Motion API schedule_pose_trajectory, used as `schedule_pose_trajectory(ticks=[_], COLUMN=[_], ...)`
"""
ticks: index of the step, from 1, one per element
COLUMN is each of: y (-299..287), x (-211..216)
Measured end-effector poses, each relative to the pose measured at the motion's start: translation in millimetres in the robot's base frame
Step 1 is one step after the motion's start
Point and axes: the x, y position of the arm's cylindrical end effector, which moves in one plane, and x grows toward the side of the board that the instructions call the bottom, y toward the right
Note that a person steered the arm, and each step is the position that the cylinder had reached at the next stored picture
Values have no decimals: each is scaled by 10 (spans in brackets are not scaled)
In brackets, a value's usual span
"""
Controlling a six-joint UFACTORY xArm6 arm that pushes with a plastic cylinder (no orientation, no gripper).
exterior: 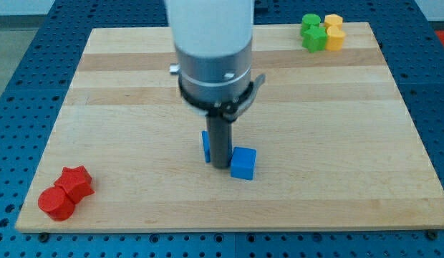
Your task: Move blue triangle towards center
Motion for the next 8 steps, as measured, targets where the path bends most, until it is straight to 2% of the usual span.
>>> schedule_pose_trajectory(ticks=[1, 3, 4, 5, 6, 7, 8], y=[-195, -953, -1338, -1289, -868, -934, -1322], x=[-371, -164, -270, -560, -636, -478, -11])
